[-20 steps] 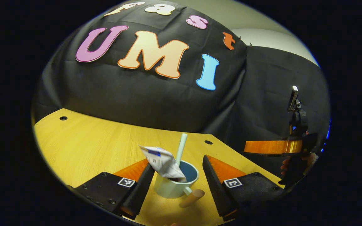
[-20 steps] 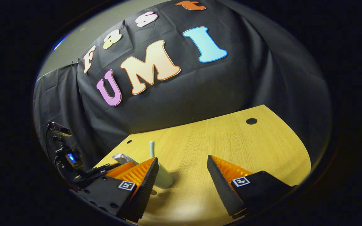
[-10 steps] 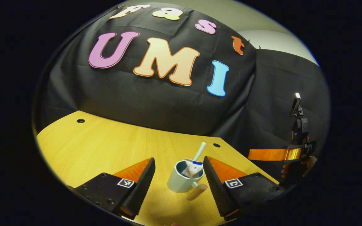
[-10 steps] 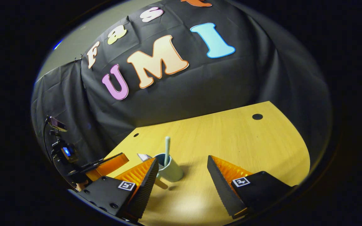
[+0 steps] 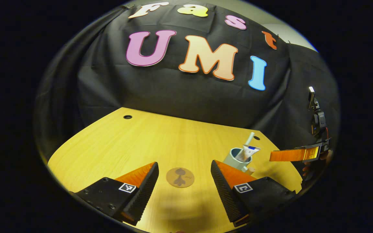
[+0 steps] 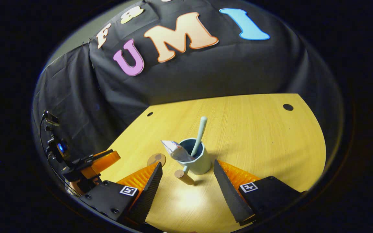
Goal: Put the toothbrush and toothpaste on the desktop into the cup, then pick up the cup and place it on the coaster on the desktop.
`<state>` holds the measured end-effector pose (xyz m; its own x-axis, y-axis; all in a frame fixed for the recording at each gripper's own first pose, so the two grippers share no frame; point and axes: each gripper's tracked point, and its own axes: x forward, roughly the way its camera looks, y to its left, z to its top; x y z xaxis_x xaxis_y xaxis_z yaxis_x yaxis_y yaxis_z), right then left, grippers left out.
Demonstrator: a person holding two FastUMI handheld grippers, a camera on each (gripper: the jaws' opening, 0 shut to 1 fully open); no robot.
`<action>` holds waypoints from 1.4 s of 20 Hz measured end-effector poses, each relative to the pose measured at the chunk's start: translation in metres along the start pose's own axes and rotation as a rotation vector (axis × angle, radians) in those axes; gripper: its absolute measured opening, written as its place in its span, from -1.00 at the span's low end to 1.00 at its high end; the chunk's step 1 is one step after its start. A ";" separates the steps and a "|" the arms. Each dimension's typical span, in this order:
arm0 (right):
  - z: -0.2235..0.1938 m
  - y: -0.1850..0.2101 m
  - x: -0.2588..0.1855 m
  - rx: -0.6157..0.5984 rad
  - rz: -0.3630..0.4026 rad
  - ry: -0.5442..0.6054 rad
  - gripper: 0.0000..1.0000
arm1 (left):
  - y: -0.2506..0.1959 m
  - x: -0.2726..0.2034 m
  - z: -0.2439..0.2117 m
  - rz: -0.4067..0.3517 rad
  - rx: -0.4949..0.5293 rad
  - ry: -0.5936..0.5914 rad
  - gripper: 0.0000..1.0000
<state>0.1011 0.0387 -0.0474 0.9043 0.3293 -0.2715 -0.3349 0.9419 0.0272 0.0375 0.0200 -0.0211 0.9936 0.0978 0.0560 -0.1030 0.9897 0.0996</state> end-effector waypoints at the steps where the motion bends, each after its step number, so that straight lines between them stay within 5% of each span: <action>1: -0.004 0.002 0.006 -0.013 -0.012 0.024 0.96 | 0.011 0.001 -0.002 0.017 -0.004 0.012 0.87; 13: -0.053 -0.005 0.070 -0.049 -0.307 0.401 0.94 | 0.097 0.002 -0.037 0.010 0.021 0.207 0.87; 14: -0.056 -0.004 0.073 -0.036 -0.325 0.425 0.75 | 0.100 0.003 -0.040 0.008 0.018 0.219 0.87; 15: -0.059 -0.005 0.074 -0.033 -0.343 0.454 0.83 | 0.103 0.005 -0.042 0.004 0.011 0.226 0.87; 16: -0.060 -0.008 0.075 -0.044 -0.366 0.476 0.63 | 0.110 0.008 -0.042 0.000 0.001 0.229 0.88; 19: -0.067 -0.011 0.079 -0.038 -0.422 0.530 0.56 | 0.120 0.014 -0.046 -0.019 -0.045 0.238 0.88; 22: -0.068 -0.014 0.083 -0.034 -0.463 0.559 0.05 | 0.127 0.018 -0.056 -0.037 -0.073 0.261 0.88; 28: -0.076 -0.021 0.090 -0.009 -0.491 0.627 -0.23 | 0.138 0.022 -0.062 -0.046 -0.088 0.272 0.88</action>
<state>0.1698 0.0434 -0.1453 0.6324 -0.2242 -0.7415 0.0587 0.9683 -0.2427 0.0479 0.1649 -0.0682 0.9741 0.0657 -0.2161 -0.0655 0.9978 0.0083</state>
